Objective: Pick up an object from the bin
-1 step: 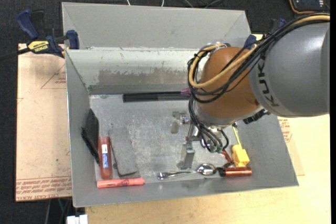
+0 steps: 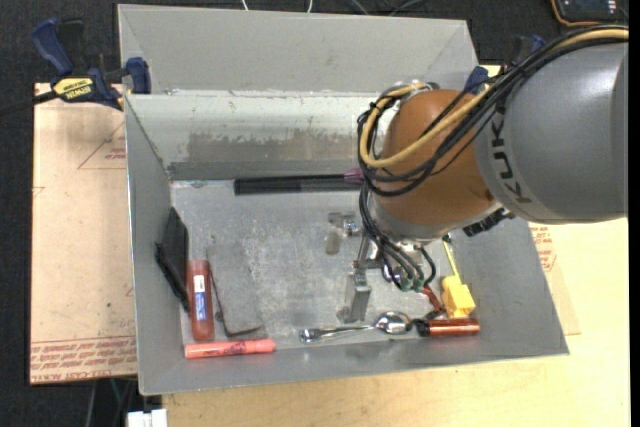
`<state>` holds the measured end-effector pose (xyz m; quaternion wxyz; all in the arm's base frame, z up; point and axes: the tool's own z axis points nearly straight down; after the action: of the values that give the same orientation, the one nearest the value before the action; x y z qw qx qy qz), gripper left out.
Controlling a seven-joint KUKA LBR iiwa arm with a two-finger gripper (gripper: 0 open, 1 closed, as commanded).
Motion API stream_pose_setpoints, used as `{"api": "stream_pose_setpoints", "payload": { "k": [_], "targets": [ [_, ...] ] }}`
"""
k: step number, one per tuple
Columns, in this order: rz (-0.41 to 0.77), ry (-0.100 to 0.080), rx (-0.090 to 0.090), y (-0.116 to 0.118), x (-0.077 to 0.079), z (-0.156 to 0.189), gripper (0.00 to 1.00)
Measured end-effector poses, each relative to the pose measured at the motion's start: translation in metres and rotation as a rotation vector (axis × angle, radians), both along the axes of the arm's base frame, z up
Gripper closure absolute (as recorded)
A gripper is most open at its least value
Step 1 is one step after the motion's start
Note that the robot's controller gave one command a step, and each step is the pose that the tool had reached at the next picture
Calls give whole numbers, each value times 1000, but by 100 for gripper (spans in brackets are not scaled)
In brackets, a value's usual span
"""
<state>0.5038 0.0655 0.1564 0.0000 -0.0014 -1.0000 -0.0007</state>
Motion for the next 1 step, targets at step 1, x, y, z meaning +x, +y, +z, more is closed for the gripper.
{"api": "stream_pose_setpoints", "payload": {
  "k": [1],
  "targets": [
    [285, -3, 1, -8, 26, -31, 0]
  ]
}}
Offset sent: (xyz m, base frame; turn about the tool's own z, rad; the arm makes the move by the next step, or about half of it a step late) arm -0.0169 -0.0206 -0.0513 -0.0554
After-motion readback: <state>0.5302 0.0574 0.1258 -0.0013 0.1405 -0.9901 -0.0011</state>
